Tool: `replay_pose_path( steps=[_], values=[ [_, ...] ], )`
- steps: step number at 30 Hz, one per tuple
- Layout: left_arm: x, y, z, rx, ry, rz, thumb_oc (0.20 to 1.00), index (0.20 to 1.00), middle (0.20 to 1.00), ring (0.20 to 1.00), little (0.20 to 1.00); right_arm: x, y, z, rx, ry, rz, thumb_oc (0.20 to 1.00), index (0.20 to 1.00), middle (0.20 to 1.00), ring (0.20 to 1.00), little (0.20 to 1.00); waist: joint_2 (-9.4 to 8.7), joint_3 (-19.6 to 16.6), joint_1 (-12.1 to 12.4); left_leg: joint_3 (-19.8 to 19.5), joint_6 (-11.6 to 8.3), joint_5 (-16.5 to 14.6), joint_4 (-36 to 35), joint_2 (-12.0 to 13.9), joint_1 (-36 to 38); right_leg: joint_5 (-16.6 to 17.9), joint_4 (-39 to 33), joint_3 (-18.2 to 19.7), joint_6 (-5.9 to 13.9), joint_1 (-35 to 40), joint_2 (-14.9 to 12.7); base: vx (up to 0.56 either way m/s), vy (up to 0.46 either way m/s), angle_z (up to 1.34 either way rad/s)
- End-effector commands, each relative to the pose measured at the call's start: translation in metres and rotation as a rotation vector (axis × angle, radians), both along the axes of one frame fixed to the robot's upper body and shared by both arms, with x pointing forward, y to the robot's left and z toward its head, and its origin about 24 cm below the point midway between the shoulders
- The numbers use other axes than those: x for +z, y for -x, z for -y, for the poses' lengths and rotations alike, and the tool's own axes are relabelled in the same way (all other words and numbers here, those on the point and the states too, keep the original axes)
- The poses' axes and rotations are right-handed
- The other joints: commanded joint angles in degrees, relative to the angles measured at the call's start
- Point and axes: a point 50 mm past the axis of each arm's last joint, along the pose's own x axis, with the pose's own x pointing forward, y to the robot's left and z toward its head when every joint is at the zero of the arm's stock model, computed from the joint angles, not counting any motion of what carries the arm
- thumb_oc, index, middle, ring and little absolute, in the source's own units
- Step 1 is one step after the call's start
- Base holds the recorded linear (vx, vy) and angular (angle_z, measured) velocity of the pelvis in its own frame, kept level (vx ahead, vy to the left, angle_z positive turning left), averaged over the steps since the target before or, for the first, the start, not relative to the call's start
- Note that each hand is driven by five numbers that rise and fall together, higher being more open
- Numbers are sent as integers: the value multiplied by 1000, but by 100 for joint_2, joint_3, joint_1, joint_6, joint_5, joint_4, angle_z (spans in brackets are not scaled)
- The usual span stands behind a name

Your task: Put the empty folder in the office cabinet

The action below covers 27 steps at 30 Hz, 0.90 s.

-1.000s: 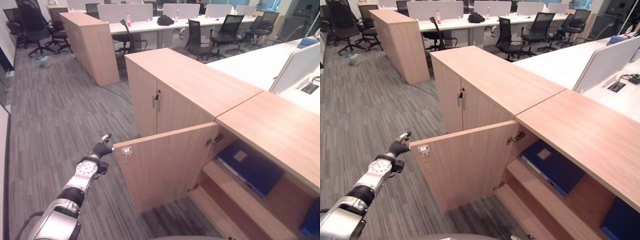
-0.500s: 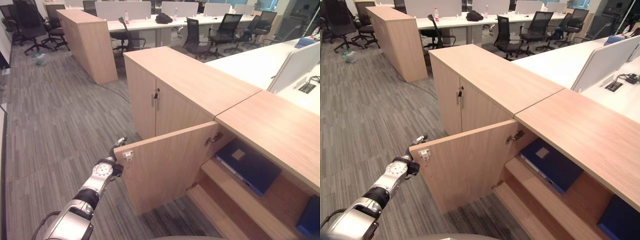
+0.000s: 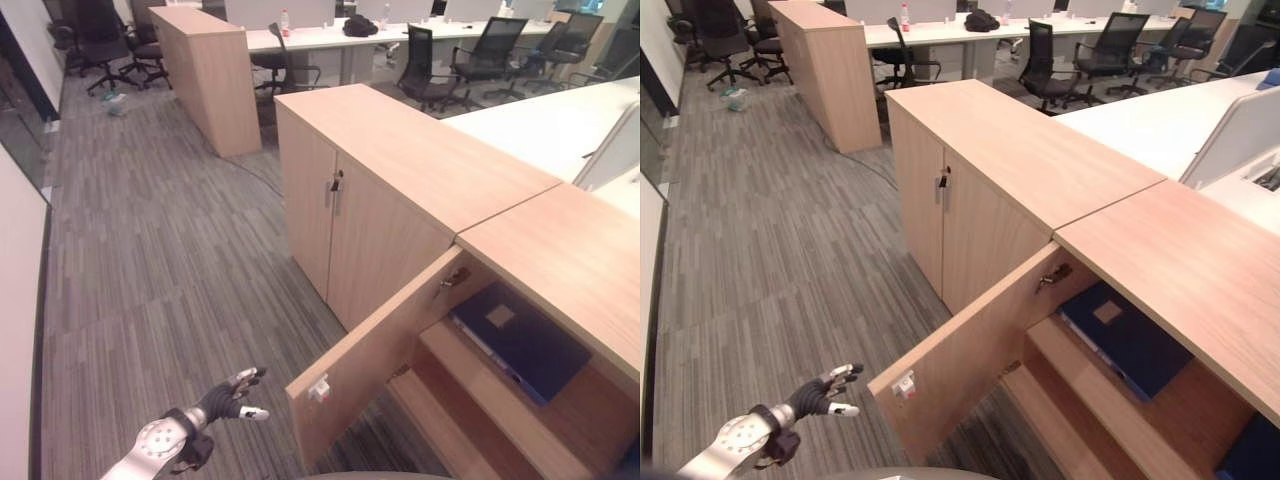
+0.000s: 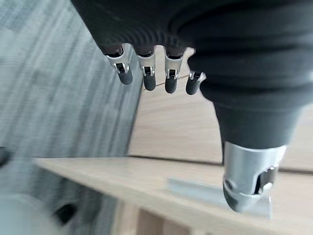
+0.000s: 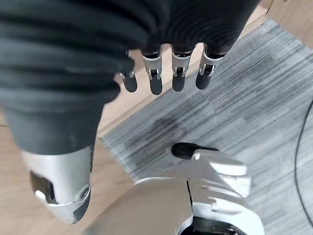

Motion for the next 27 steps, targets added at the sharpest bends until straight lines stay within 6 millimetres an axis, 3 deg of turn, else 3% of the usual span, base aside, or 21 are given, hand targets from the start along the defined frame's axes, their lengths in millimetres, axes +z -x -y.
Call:
replay_pose_path(
  steps=[1, 4, 6, 9, 10, 13, 16, 17, 18, 20, 23, 27],
  values=[
    [26, -46, 13, -21, 91, 173, 1000, 1000, 1000, 1000, 1000, 3, -21, 7, -15, 3, 35, 1000, 1000, 1000, 1000, 1000, 127, 181, -91, 109, 183, -412, 77, -141, 24, -269, 698, -234, 613, -321, -456, -139, 68, 1],
    [33, -51, 17, -25, 118, 194, 1000, 1000, 1000, 1000, 1000, 12, -57, 17, 4, 41, 134, 1000, 1000, 1000, 1000, 1000, 335, 645, -167, 282, 218, -298, 79, -230, -309, -1, 819, -174, 715, -847, -589, -350, 100, -8],
    [35, -60, 24, -59, 118, 208, 1000, 1000, 1000, 1000, 1000, 19, -81, 22, 19, 63, 199, 1000, 1000, 1000, 1000, 1000, 478, 765, -186, 522, 204, -149, 77, -270, -624, 171, 910, -130, 798, -1208, -684, -360, 81, -30],
    [37, -68, 34, -82, 133, 228, 1000, 1000, 1000, 1000, 1000, 24, -96, 24, 38, 80, 232, 1000, 1000, 1000, 1000, 1000, 621, 895, -211, 697, 212, -63, 77, -221, -840, 214, 1240, -213, 843, -1533, -718, -259, 57, -40],
    [38, -73, 41, -91, 144, 239, 1000, 1000, 1000, 1000, 1000, 27, -104, 24, 46, 92, 253, 1000, 1000, 1000, 1000, 1000, 763, 859, -138, 961, 217, 47, 84, -120, -1041, -31, 1529, -734, 720, -1490, -864, -215, 82, -52],
    [35, -74, 52, -80, 179, 239, 1000, 1000, 1000, 1000, 1000, 28, -109, 24, 62, 109, 263, 1000, 1000, 1000, 1000, 1000, 842, 822, 21, 1503, 202, 123, 154, -27, -1115, -503, 2110, -1474, 567, -1222, -1111, -189, 98, -87],
    [29, -72, 62, -47, 232, 232, 1000, 1000, 1000, 1000, 1000, 26, -104, 22, 91, 119, 239, 1000, 1000, 1000, 1000, 1000, 775, 719, 156, 2086, 185, 164, 189, 5, -1100, -528, 1766, -1949, 625, -846, -1208, -82, 27, -108],
    [29, -72, 62, -47, 232, 232, 1000, 1000, 1000, 1000, 1000, 26, -103, 22, 91, 120, 238, 1000, 1000, 1000, 1000, 1000, 780, 721, 163, 2095, 184, 163, 186, 9, -1090, -511, 1734, -1946, 627, -828, -1198, -63, -38, -143],
    [26, -73, 74, -18, 282, 244, 1000, 1000, 1000, 1000, 1000, 26, -102, 23, 126, 130, 223, 1000, 1000, 1000, 1000, 1000, 847, 621, 73, 2416, 154, 211, 159, 64, -1013, -471, 1216, -1649, 650, -712, -1043, -32, -43, -127],
    [26, -75, 79, -10, 290, 254, 1000, 1000, 1000, 1000, 1000, 26, -102, 25, 139, 137, 221, 1000, 1000, 1000, 1000, 1000, 902, 607, 4, 2493, 123, 233, 154, 105, -966, -460, 1041, -1492, 650, -687, -942, -16, -65, -77],
    [29, -84, 93, -18, 325, 286, 1000, 1000, 1000, 1000, 1000, 27, -96, 33, 189, 161, 197, 1000, 1000, 1000, 1000, 1000, 974, 550, -365, 2723, 9, 271, 170, 270, -700, -401, 533, -1001, 597, -487, -636, 20, -133, -103],
    [33, -87, 98, -30, 338, 304, 1000, 1000, 1000, 1000, 1000, 28, -90, 40, 185, 177, 181, 1000, 1000, 1000, 1000, 1000, 1030, 511, -474, 2856, -58, 321, 175, 368, -619, -374, 309, -836, 573, -373, -520, 9, -93, -42]
  ],
)
